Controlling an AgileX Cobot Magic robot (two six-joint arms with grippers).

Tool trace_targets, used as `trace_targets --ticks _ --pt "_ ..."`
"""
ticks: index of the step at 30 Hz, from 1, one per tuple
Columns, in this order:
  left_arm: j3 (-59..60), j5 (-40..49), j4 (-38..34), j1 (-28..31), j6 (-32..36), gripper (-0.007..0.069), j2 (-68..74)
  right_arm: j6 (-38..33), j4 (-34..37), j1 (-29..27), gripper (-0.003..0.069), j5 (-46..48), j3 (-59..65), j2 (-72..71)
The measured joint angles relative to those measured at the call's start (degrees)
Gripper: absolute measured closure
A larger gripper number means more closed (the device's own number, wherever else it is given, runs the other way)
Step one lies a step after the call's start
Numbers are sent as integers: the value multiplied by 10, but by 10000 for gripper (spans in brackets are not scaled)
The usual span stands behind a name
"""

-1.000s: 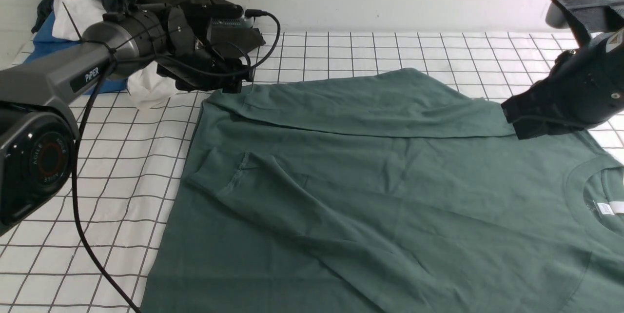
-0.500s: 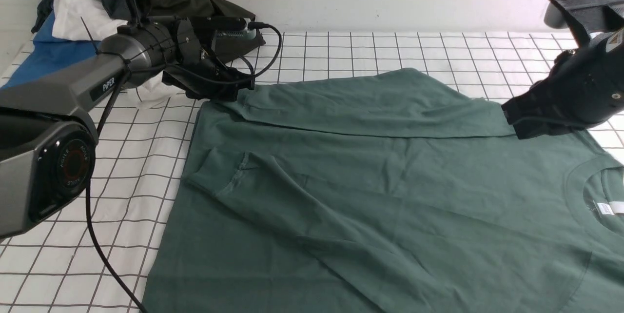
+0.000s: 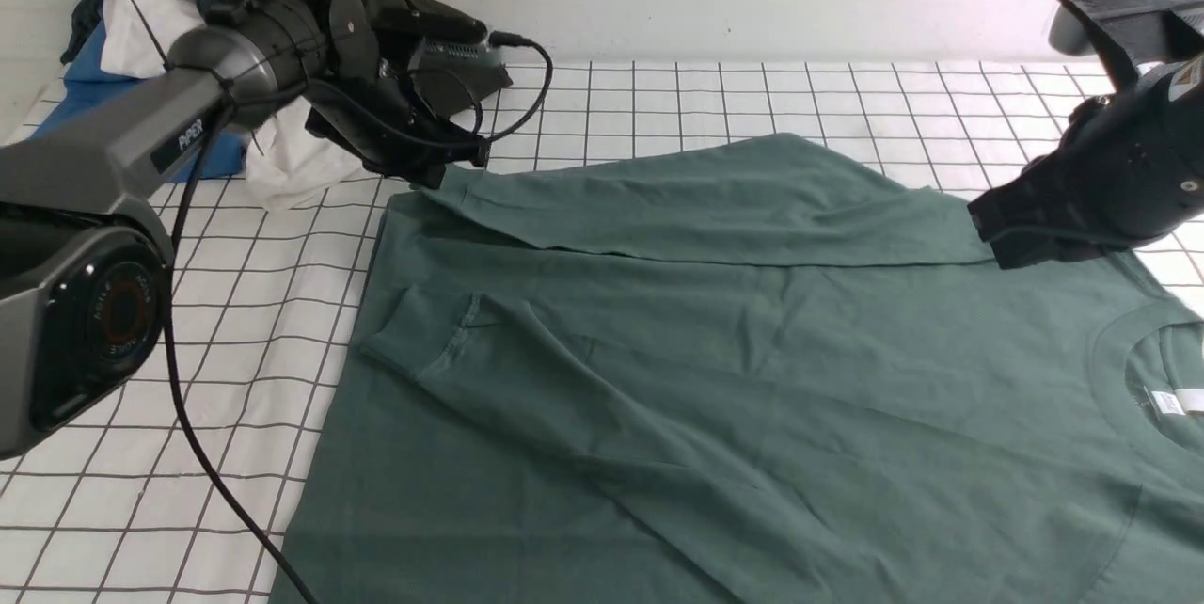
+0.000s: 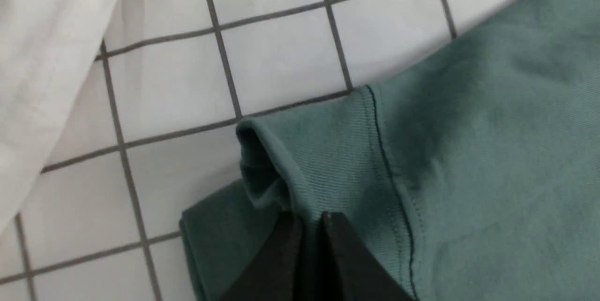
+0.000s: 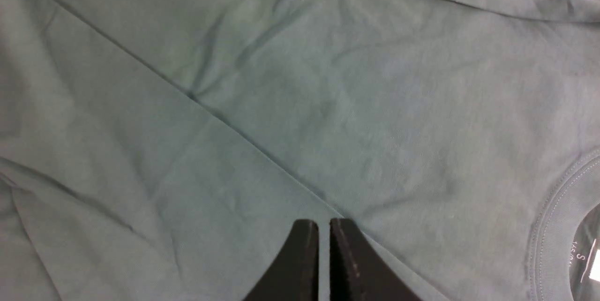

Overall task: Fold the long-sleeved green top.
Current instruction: Use the left arm to drag and drop the cuff onto the cuff closest to the left arm

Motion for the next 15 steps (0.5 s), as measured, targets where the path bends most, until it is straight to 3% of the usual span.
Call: trace_targets --ticks 8,13,15 --pt "-4 190 -21 -9 0 605 -138 -6 0 0 627 16 0 -15" --pt "72 206 -27 -9 0 605 -205 -6 1 0 627 42 0 -56" --pt "180 199 -27 -9 0 605 -271 -6 5 1 627 58 0 -90"
